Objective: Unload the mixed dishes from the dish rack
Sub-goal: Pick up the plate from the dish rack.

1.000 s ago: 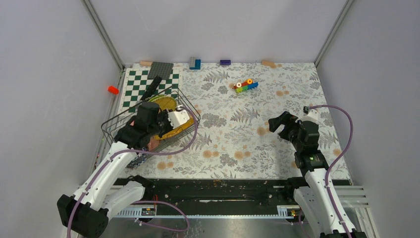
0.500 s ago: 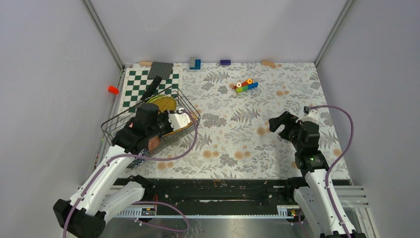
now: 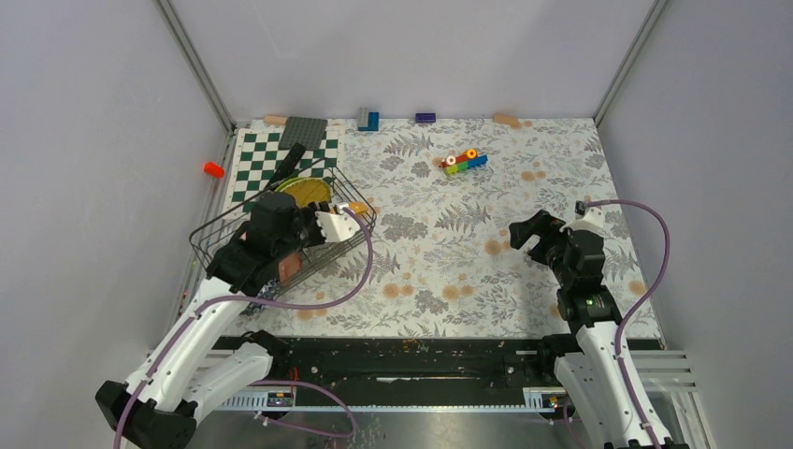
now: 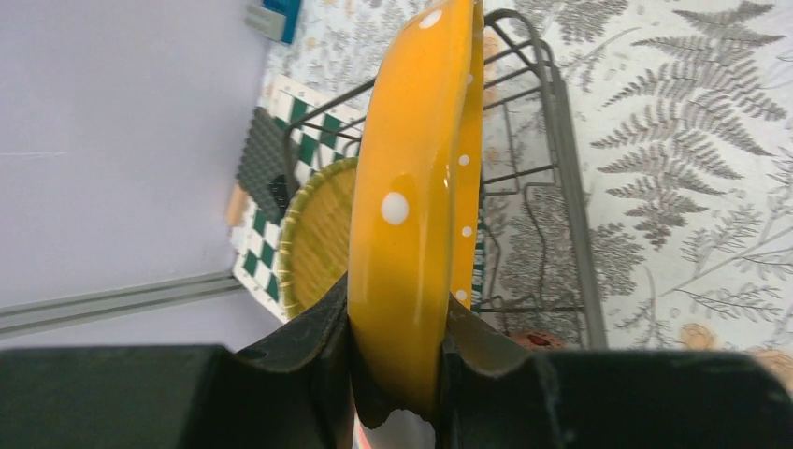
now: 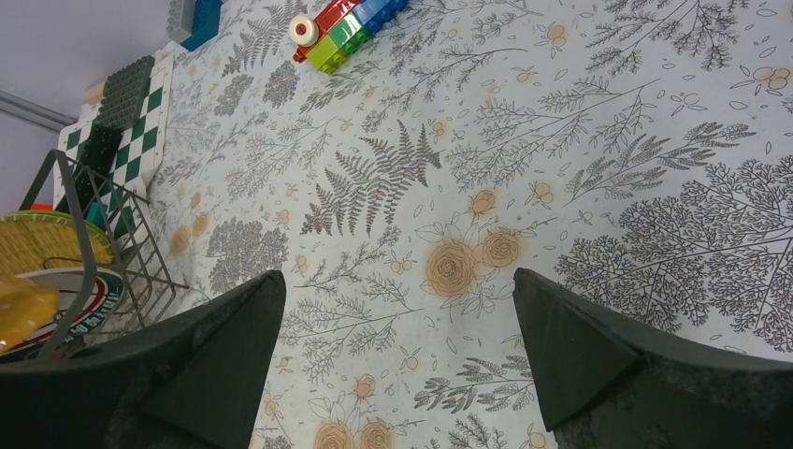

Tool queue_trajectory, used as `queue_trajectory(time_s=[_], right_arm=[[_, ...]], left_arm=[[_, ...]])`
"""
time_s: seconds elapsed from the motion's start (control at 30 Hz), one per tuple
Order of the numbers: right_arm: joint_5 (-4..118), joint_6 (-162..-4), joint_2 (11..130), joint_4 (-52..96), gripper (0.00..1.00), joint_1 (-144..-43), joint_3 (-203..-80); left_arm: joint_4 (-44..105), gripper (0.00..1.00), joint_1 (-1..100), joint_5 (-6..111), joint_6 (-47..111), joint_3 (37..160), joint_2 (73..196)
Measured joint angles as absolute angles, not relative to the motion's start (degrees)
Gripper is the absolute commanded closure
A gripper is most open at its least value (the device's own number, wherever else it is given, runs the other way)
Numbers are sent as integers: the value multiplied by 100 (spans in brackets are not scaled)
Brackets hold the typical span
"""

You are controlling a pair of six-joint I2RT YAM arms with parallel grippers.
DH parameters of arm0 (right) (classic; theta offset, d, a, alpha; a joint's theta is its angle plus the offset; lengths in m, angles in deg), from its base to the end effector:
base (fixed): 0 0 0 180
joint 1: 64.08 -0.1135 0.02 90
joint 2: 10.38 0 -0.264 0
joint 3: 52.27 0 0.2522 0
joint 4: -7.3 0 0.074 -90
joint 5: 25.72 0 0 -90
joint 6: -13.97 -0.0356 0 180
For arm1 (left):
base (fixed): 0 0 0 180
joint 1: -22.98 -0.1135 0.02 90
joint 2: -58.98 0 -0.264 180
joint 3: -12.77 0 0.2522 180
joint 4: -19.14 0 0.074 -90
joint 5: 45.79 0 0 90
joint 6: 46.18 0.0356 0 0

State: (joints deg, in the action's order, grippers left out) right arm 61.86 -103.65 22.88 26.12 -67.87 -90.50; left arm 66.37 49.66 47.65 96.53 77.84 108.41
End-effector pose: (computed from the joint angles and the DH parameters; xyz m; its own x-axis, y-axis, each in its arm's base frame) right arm 0.1564 0.0119 0.2539 -0.2612 0.4469 -0.8556 0.0160 0.8883 0.4591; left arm 0.1639 -0.0847 0.3246 0.1093 0.8338 -0.5411 0.6716 0.3393 0.6586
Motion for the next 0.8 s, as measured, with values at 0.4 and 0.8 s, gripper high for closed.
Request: queue_trajectory(time_s=[0.4,0.8], right_arm=[[6184,-10334,2045,2750,1,-6787,-9050],[6173,-10327,1785,2805,1,-6787,-9035]], left_arm=[[6572,100,4970,4852,9612,8383,10697],[6720,100,4997,5556,8969,8958,10697]])
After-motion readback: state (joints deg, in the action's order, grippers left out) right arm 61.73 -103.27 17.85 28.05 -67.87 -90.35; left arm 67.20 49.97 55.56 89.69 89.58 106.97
